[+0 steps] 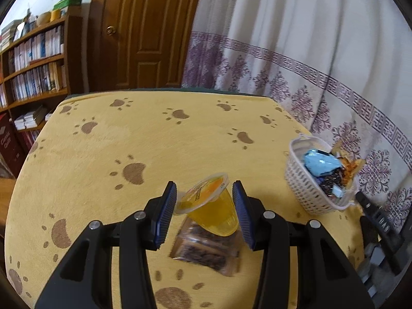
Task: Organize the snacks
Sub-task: 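Open the right tool over the basket while the left tool carries the jelly cup there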
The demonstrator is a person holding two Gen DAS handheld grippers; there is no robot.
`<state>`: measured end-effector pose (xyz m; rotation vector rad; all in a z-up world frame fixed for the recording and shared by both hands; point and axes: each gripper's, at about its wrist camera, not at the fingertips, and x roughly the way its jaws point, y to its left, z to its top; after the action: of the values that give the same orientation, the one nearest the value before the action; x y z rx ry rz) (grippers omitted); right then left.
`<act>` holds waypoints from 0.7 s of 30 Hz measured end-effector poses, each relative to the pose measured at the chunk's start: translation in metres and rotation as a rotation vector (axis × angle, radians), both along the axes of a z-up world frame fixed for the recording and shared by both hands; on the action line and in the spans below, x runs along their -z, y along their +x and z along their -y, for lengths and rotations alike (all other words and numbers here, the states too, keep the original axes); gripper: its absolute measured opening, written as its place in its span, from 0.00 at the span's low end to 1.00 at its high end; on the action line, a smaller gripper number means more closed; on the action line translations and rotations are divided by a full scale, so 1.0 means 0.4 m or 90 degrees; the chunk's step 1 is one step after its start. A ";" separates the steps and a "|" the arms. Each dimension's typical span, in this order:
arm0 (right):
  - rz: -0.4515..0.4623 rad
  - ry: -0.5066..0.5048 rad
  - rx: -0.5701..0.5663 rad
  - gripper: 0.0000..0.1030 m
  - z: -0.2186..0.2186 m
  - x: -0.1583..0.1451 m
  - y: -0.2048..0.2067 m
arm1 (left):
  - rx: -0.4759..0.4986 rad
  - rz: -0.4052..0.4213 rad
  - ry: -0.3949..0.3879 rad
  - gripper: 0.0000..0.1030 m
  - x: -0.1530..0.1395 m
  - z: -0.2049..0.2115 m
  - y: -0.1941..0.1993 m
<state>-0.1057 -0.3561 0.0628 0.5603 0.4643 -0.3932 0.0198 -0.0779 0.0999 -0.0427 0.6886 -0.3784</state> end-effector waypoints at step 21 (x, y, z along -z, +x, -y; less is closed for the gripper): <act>0.031 -0.001 0.049 0.81 -0.006 0.030 -0.032 | 0.209 -0.007 0.001 0.44 -0.034 0.417 -0.003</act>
<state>-0.1186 -0.3537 0.0508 0.5865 0.3968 -0.4519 0.0184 -0.2447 0.1135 0.0705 0.7087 -0.6922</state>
